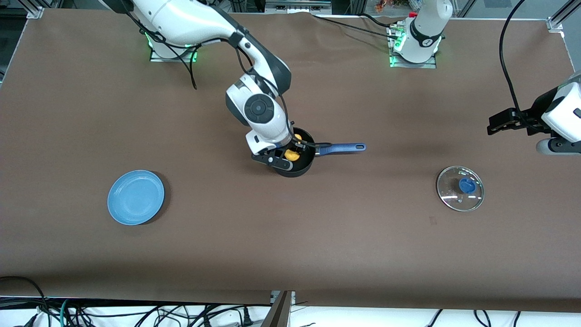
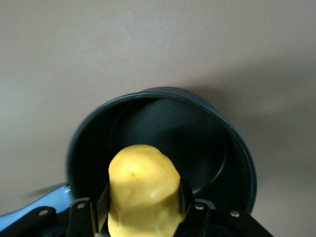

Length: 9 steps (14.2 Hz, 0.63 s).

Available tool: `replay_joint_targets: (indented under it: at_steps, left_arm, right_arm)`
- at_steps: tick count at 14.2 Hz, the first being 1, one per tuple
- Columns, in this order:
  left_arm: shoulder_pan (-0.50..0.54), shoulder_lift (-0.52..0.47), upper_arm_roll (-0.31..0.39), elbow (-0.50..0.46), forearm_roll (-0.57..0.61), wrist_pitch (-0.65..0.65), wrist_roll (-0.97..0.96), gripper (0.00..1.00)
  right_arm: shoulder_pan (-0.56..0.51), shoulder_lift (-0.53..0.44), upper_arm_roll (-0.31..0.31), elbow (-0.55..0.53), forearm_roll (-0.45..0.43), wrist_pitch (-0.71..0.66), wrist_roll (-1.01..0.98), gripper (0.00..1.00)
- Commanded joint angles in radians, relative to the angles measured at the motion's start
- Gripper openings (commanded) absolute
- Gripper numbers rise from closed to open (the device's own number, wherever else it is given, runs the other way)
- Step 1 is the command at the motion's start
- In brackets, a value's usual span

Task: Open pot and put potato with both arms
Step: 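Carry the potato to the saucepan with the right gripper while the left gripper retracts, then lower the potato into the saucepan and open the right gripper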

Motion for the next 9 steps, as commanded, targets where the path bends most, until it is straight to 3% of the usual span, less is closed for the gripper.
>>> replay_joint_targets:
  at_steps: [1,4,5,6,7,9]
  left_arm:
    - [0.01,-0.007,-0.008,0.004,0.015,-0.017,-0.015,1.0]
    - [0.007,-0.007,-0.008,0.004,0.018,-0.017,-0.015,1.0]
    - [0.007,-0.007,-0.009,0.005,0.018,-0.017,-0.016,1.0]
    - [0.007,-0.007,-0.009,0.005,0.018,-0.017,-0.018,1.0]
    - [0.007,-0.007,-0.009,0.005,0.018,-0.017,-0.018,1.0]
    - [0.008,-0.007,-0.009,0.005,0.017,-0.017,-0.018,1.0]
  right_arm:
    - [0.019,0.057,-0.005,0.034,-0.027,-0.003,0.007,0.24]
    - [0.024,0.082,-0.005,0.034,-0.059,-0.002,0.005,0.27]
    - [0.024,0.082,-0.005,0.034,-0.058,-0.003,0.007,0.38]
    - [0.024,0.08,-0.005,0.036,-0.058,-0.003,0.01,0.82]
    - [0.025,0.071,-0.005,0.037,-0.061,-0.008,0.008,1.0]
    - [0.021,0.033,-0.007,0.039,-0.062,-0.017,0.001,1.0]
